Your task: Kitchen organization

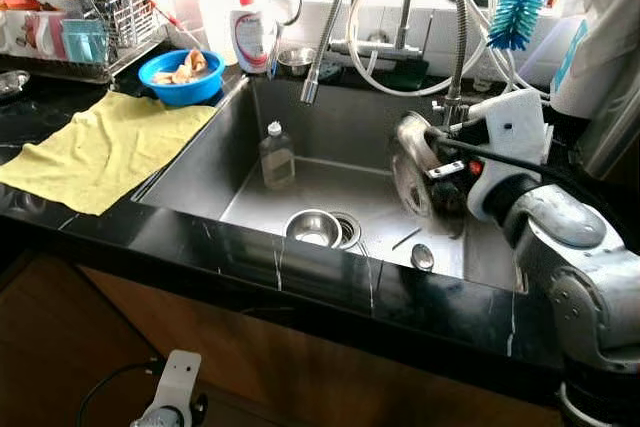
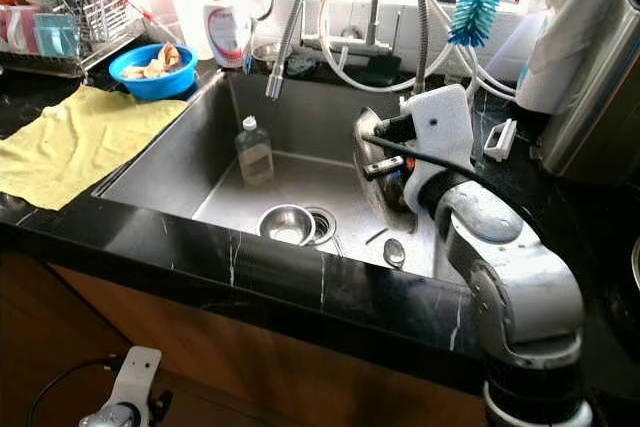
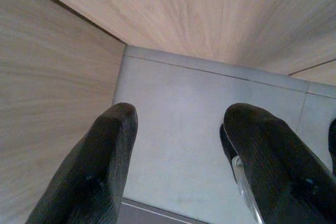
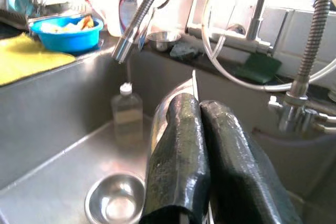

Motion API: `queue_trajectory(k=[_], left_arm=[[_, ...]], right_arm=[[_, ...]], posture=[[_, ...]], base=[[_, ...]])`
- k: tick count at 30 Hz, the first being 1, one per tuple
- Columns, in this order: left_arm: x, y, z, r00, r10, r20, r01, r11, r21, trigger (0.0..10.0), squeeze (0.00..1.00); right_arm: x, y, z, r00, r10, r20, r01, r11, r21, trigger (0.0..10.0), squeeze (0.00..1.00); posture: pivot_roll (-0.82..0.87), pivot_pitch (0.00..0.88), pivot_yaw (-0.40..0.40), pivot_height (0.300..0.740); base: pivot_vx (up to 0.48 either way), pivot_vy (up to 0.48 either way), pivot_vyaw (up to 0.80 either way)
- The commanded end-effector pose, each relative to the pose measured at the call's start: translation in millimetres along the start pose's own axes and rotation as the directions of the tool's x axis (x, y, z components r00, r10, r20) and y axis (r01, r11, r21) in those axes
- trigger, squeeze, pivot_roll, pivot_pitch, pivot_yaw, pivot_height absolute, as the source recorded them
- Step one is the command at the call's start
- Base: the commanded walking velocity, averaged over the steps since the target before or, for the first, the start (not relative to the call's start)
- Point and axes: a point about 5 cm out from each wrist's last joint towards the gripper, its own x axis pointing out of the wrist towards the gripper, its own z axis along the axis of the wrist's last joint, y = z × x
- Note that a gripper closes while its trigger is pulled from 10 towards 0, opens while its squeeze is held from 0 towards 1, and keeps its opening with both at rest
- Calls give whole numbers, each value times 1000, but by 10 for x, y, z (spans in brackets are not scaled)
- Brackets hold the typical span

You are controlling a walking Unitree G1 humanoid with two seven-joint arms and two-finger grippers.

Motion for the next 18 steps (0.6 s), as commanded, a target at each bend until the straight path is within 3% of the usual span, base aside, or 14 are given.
queue_trajectory(k=[1,18], left_arm=[[-4,17,-26,1000,11,-12,-11,1000,-9,10000,0],[-5,20,-30,1000,6,-13,-6,1000,-4,10000,0]], right_arm=[[66,-37,-37,1000,-11,4,11,1000,23,10000,0],[538,-417,-246,984,-178,11,173,967,185,10000,0]], posture=[[-206,0,33,740],[-194,0,43,740]], base=[[0,0,0],[0,0,0]])
